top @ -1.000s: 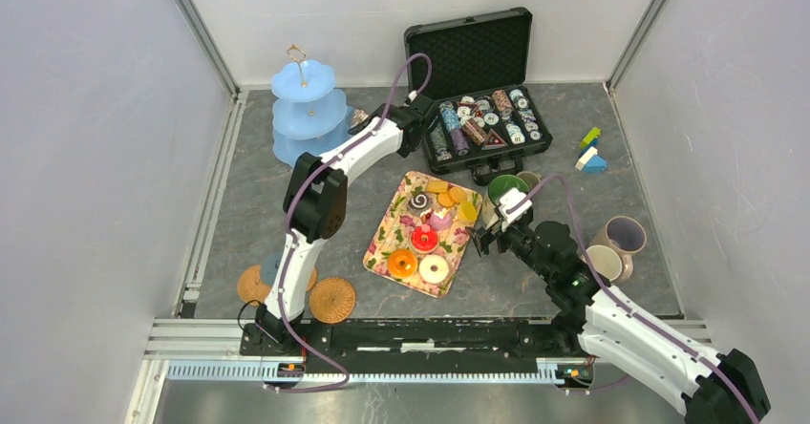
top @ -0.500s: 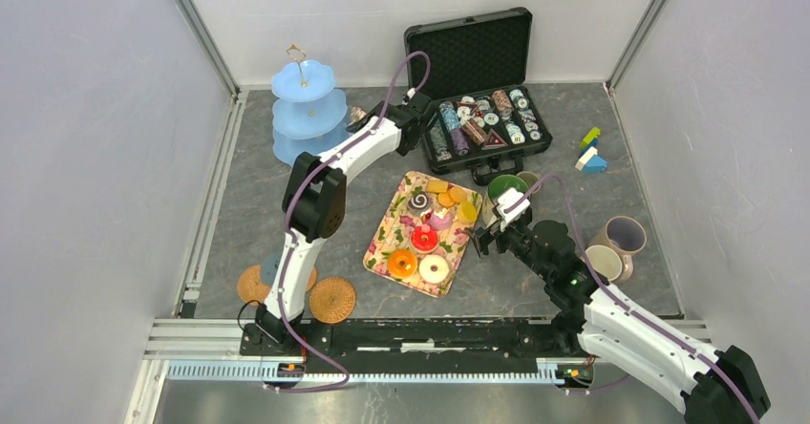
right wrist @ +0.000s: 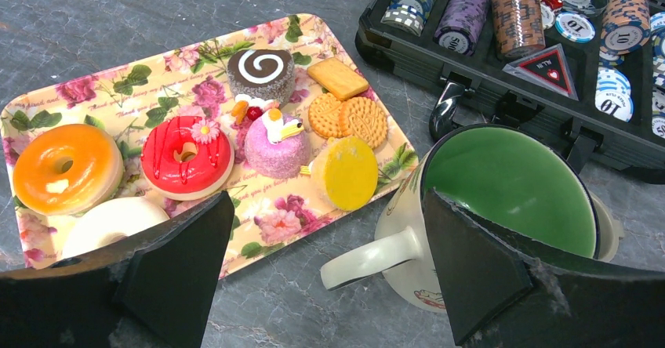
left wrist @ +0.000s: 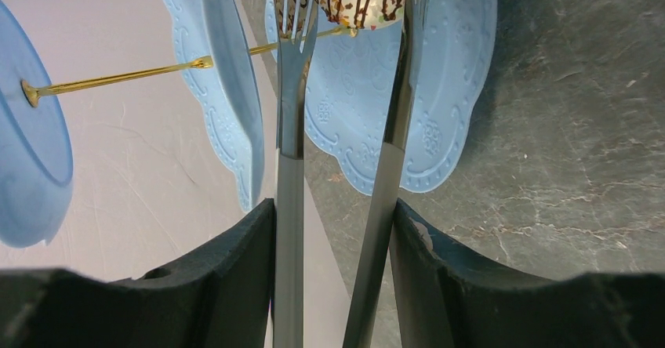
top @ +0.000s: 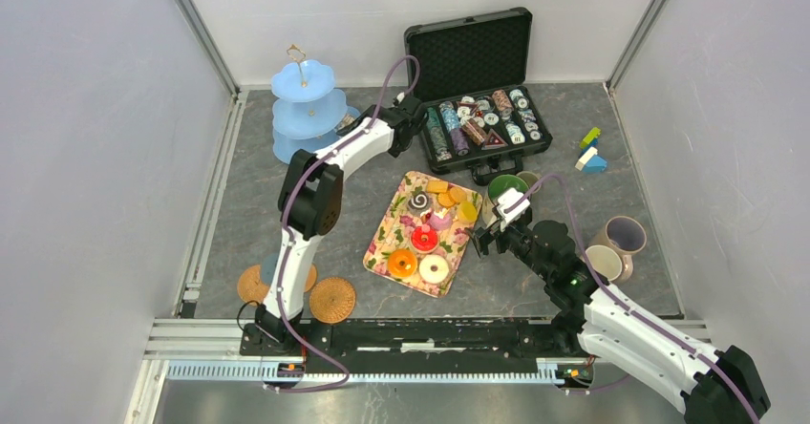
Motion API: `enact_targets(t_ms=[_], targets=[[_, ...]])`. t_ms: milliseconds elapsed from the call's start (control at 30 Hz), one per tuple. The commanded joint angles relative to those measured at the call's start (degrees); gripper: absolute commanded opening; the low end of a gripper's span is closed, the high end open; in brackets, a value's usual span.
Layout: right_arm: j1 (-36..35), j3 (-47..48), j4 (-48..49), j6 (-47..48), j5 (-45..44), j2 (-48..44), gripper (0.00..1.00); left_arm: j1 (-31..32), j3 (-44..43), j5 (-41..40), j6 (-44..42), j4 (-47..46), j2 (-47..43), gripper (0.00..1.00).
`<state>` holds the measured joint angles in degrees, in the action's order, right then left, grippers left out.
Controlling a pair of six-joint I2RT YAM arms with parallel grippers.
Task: Serve the afternoon tea
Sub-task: Place the desert on the desert table.
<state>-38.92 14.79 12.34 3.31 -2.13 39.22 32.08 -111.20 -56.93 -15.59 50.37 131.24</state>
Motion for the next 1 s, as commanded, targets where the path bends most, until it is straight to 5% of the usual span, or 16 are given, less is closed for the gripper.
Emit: enact_targets(t_ms=[0,667,967], targets=[[-0.28,1.92,1.23,0.03,0.07,-0.28,0.98,-1.31,-0.03,-1.57,-2.83,-3.47,-3.71,0.46],[-0.28,1.89,1.24,0.03,0.22,-0.42,0.98,-1.75,1.25,-0.34,-2.01,-3.7,-5.37,0.63],[-0.28,1.93,1.29,-0.05,0.38,-0.39,0.98,-0.6,1.95,-0.07,-1.65,-3.57,-6.89,0.6]])
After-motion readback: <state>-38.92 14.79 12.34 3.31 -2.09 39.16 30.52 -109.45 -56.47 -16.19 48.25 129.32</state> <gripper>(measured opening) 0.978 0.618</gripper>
